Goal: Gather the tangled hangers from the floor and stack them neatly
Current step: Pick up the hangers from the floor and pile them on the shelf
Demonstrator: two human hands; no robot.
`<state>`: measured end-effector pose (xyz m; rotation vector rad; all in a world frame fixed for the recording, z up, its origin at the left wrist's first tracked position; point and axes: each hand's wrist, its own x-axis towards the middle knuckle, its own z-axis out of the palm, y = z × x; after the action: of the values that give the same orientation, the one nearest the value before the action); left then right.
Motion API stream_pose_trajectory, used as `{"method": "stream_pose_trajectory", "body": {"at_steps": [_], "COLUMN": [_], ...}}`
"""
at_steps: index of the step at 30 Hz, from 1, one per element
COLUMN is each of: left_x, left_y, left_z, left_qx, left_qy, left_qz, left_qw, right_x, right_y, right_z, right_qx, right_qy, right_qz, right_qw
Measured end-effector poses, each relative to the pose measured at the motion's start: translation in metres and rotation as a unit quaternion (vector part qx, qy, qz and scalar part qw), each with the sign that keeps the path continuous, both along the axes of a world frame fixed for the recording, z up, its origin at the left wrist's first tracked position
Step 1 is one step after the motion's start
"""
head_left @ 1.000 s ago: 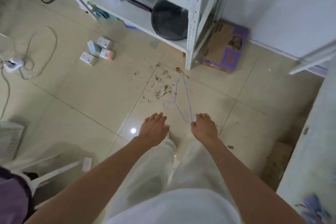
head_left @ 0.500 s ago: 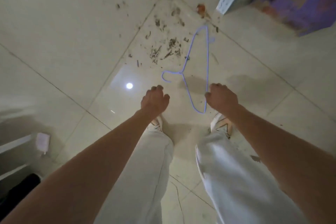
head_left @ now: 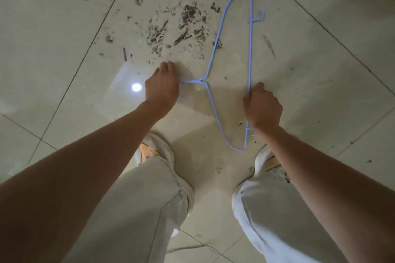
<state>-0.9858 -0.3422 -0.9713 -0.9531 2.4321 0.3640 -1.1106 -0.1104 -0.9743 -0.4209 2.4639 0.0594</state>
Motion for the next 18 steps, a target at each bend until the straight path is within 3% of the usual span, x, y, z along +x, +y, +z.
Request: {"method": "stream_pose_trajectory", "body": {"at_steps": [3,7,11,15,18], "left_x": [0.024,0.028,0.020,0.000,-0.020], "left_y": [-0.008,-0.004,-0.004,-0.023,-0.031], "left_z": [0.025,0.100,0.200,0.341,0.444], "left_qx": [0.085,0.171,0.297,0.391,0.443], "left_qy": [-0.027,-0.020,0.035,0.121,0.153], "left_qz": [-0.094,0.063,0.236,0.285,0.280], "left_qw": [0.992,0.983,0.925,0.867,0.838], "right_x": [-0.004,0.009,0.026,0.033,0.033], "right_y": [0.002,-0.003,-0.007,-0.001,0.003], "right_z": [0.022,0.089,0.188,0.314,0.415], "right_qx": [0.016,0.012,0.010,-0.027,-0.110], "right_qy": [-0.024,-0.046,-0.060,-0.037,-0.017], "right_qz": [0.044,0.010,-0.052,-0.134,-0.235], "right_qw": [0.999,0.999,0.997,0.990,0.966]}}
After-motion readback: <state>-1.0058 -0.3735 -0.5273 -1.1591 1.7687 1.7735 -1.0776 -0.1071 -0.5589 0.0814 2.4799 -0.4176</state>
